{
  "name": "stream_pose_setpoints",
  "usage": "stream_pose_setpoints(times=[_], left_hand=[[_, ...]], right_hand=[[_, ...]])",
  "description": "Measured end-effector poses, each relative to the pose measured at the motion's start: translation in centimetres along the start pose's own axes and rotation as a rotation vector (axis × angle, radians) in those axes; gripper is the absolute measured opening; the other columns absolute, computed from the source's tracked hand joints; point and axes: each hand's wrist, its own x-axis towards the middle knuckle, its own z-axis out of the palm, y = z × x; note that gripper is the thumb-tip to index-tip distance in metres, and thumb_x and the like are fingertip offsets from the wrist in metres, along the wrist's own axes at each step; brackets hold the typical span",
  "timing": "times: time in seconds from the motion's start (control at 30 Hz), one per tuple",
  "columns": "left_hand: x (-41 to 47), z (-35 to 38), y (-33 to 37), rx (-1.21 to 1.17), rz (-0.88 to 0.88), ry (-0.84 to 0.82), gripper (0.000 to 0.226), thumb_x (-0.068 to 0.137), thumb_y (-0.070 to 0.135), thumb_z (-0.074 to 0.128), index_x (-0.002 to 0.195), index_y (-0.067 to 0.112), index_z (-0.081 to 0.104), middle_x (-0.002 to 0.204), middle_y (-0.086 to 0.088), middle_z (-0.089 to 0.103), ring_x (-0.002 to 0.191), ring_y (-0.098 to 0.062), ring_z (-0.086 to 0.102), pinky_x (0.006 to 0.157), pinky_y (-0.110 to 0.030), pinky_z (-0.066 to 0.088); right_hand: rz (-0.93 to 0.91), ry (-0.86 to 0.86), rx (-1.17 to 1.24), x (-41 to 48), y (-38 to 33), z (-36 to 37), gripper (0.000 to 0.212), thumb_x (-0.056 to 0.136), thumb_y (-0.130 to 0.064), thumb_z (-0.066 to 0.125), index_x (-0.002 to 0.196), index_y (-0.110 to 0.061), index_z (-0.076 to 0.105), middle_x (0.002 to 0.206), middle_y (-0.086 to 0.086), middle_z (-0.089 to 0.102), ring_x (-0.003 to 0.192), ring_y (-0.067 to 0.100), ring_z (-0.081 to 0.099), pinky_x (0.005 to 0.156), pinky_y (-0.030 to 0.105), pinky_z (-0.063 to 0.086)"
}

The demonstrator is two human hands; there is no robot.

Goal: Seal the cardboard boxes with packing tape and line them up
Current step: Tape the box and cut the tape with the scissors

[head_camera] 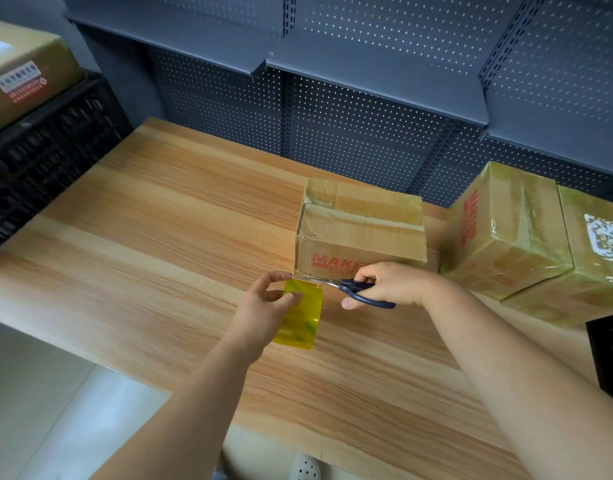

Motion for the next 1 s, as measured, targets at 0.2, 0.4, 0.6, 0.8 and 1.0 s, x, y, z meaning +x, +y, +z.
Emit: stream_pose_setpoints(times=[0.2,0.4,0.6,0.8,1.0], left_hand=[[0.1,0.0,0.1,0.0,-0.002,0.008,0.022,0.088,0.016,0.071,0.104,0.029,0.064,0.095,-0.007,0.074,0.093,-0.034,0.069,0.083,-0.055,0.056],[0.0,0.2,0.0,-0.011,-0.003,0.035,0.022,0.088,0.016,0.071,0.104,0.029,0.064,0.095,-0.008,0.074,0.087,-0.028,0.071,0.078,-0.051,0.059],[0.1,0.4,-0.5,0.005,-0.014,0.093,0.029,0.085,0.023,0.074,0.11,0.029,0.06,0.103,-0.007,0.071,0.09,-0.024,0.071,0.077,-0.044,0.059],[0.2,0.5,-0.3,0.008,-0.013,0.077,0.03,0.086,0.02,0.073,0.11,0.032,0.06,0.097,-0.006,0.074,0.086,-0.028,0.072,0.077,-0.05,0.06],[0.1,0.7,-0.2,0.01,-0.009,0.081,0.029,0.088,0.016,0.071,0.109,0.032,0.059,0.093,-0.005,0.074,0.08,-0.024,0.072,0.071,-0.043,0.059]], right_hand=[[-0.013,0.029,0.012,0.2,0.0,-0.2,0.052,0.056,-0.075,0.076,0.085,-0.032,0.071,0.082,-0.005,0.063,0.072,0.012,0.055,0.066,0.029,0.039],[-0.003,0.085,0.053,0.6,0.1,-0.4,0.039,0.053,-0.062,0.085,0.078,-0.033,0.075,0.075,-0.008,0.063,0.07,0.012,0.054,0.062,0.026,0.04],[0.0,0.113,0.057,0.9,0.1,-0.2,0.041,0.048,-0.061,0.087,0.073,-0.031,0.075,0.071,-0.008,0.061,0.067,0.012,0.051,0.061,0.026,0.038],[0.012,0.141,0.032,1.2,0.3,-0.3,0.043,0.045,-0.06,0.089,0.07,-0.027,0.074,0.066,-0.006,0.057,0.063,0.013,0.047,0.059,0.027,0.036],[-0.016,0.146,-0.032,1.1,0.1,-0.5,0.047,0.05,-0.058,0.089,0.07,-0.02,0.073,0.063,-0.005,0.052,0.061,0.015,0.043,0.056,0.026,0.033]])
